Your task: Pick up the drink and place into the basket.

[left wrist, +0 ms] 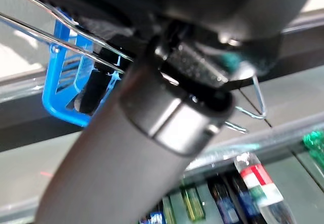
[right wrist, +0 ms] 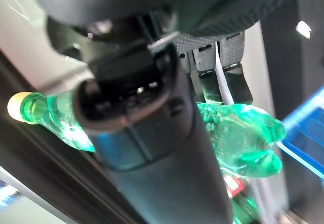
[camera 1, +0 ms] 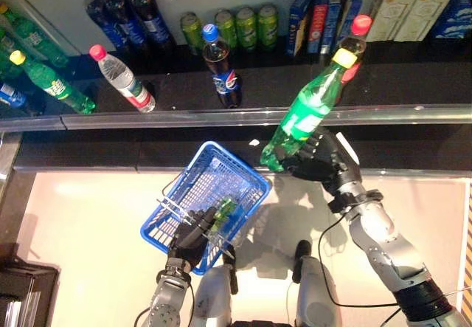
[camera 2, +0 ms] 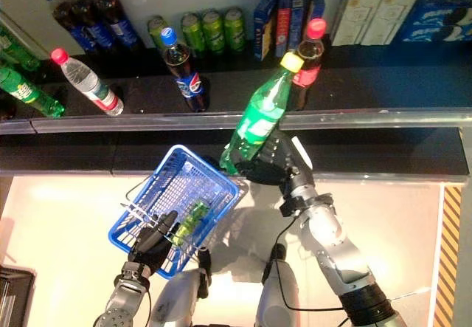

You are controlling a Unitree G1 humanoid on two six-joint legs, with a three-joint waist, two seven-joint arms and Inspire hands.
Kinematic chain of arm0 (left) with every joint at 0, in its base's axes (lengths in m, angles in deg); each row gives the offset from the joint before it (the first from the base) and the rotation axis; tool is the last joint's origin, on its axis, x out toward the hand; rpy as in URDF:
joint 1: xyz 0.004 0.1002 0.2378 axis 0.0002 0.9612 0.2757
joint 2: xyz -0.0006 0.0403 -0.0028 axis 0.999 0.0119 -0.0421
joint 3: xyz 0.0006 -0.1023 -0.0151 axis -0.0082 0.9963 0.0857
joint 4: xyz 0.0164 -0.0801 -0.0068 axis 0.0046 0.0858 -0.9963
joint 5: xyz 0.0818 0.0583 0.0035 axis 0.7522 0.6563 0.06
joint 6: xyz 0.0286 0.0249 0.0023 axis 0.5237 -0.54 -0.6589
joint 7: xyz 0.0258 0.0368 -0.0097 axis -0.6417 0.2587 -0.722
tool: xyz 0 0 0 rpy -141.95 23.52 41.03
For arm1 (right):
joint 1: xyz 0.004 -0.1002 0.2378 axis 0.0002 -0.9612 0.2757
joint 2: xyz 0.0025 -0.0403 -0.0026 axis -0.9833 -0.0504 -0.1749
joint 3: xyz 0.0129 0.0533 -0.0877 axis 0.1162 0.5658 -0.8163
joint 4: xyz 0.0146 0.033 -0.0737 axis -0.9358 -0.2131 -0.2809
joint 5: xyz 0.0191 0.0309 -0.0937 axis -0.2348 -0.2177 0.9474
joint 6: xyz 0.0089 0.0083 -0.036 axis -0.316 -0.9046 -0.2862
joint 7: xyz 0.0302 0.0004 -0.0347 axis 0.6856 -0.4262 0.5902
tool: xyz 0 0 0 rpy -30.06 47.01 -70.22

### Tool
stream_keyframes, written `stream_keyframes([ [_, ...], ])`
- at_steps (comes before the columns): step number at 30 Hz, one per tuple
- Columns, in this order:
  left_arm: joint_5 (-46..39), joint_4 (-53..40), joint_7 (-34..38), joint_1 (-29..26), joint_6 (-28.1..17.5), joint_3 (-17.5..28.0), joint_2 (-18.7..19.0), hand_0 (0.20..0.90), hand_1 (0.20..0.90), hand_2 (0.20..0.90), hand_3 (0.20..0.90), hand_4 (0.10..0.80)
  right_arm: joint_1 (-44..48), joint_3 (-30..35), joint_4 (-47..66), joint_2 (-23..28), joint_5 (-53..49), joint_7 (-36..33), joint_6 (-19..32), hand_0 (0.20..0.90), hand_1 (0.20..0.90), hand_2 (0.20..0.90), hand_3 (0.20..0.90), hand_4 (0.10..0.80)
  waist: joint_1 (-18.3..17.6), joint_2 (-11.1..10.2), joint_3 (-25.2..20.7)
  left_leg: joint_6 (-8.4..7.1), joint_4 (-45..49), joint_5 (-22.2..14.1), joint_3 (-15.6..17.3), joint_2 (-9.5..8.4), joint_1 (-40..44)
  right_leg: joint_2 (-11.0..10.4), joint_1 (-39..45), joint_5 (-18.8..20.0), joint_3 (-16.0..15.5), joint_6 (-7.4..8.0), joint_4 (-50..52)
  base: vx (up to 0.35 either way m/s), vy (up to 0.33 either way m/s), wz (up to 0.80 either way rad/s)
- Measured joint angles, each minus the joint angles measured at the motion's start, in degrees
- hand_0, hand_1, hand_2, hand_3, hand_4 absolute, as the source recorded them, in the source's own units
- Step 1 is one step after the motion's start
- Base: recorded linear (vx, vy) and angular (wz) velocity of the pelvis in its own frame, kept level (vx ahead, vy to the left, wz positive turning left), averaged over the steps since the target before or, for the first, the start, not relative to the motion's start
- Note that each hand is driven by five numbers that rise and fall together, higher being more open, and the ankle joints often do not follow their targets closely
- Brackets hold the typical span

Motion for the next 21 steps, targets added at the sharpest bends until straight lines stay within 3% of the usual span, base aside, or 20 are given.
stream_keyframes([
  [6, -0.1, -3.2, 0.0, -0.9, -1.3, -4.5, 4.6, 0.3, 0.3, 0.3, 0.2, 0.1, 4.7, -8.8, -2.9, -2.6, 1.2, -1.0, -0.6, 0.3, 0.3, 0.3, 0.2, 0.1, 3.8, 0.0, 0.1, -0.35, 0.8, 0.3, -2.4, -0.18, -2.4, -0.1, -1.0, -0.4, -1.9, -0.29, 0.7, -0.059, 0.004, 0.17],
  [13, -1.0, -9.3, -1.0, -1.3, -1.3, -6.9, 8.5, 0.3, 0.3, 0.3, 0.2, 0.1, 9.7, -12.2, -9.7, -7.3, 1.2, -4.7, -0.5, 0.3, 0.3, 0.3, 0.2, 0.1, 7.3, -0.3, 1.7, -0.54, 1.0, 1.1, -6.8, -1.7, -5.3, -2.0, -1.8, -2.8, -6.1, -0.27, 3.6, -0.038, -0.009, 0.35],
  [21, -1.1, -12.6, -3.9, -3.2, -1.3, -8.8, 11.9, 0.3, 0.3, 0.3, 0.2, 0.1, 11.9, -16.6, -18.7, -9.8, 2.1, -8.2, -0.6, 0.3, 0.3, 0.3, 0.2, 0.1, 10.5, -0.7, 2.4, -0.58, 0.7, 1.3, -9.6, -2.91, -6.4, -2.9, -1.2, -4.0, -7.5, 0.82, 4.0, 0.002, -0.019, 0.21],
])
